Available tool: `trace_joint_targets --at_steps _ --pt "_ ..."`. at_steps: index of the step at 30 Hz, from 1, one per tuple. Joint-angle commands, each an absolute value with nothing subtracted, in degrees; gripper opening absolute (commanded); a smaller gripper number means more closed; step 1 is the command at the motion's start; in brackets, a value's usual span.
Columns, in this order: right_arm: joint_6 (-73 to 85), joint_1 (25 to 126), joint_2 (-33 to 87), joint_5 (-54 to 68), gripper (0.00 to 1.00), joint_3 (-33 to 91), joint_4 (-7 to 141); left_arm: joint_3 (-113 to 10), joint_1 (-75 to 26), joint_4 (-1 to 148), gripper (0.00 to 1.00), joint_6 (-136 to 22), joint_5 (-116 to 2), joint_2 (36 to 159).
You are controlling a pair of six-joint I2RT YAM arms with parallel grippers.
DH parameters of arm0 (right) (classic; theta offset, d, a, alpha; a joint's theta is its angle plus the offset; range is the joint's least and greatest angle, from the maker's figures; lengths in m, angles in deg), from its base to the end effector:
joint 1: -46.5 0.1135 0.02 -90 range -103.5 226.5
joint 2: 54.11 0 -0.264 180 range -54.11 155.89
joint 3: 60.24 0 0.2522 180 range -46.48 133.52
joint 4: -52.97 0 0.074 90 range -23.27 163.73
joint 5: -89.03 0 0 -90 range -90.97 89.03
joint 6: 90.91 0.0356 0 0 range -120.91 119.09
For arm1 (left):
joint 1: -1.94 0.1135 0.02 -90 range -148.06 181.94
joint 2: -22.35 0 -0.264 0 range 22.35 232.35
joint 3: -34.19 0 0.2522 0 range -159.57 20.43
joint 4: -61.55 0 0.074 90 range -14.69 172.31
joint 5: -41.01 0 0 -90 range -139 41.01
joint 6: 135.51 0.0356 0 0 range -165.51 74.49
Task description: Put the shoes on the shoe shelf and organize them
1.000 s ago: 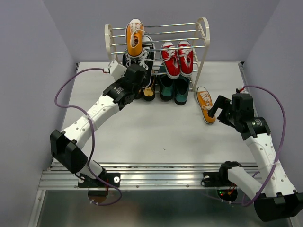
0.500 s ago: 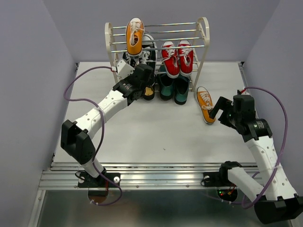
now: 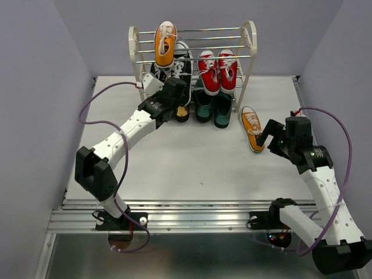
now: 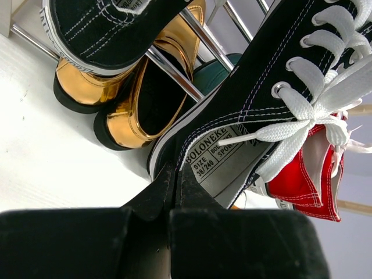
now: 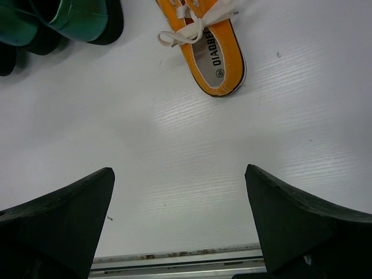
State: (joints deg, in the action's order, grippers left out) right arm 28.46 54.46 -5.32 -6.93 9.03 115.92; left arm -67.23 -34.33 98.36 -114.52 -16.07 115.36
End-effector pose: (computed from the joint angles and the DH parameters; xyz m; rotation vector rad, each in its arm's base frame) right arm 0.1620 0.0189 0.3265 0.4823 2.2657 0.2121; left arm 0.3136 -0.2061 0.3646 -0.9015 1.8193 -0.5890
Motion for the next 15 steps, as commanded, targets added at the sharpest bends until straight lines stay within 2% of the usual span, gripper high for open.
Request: trace_joint_targets --at_steps 1,15 --pt "28.4 54.3 -5.1 -6.5 1.00 9.0 113.5 -67.7 -34.0 89.5 0.00 -117.4 -12.8 112.0" --pt "28.4 54.3 -4.8 -6.5 1.00 8.9 113.2 -66.1 -34.7 90.7 0.00 -118.6 -13.6 111.7"
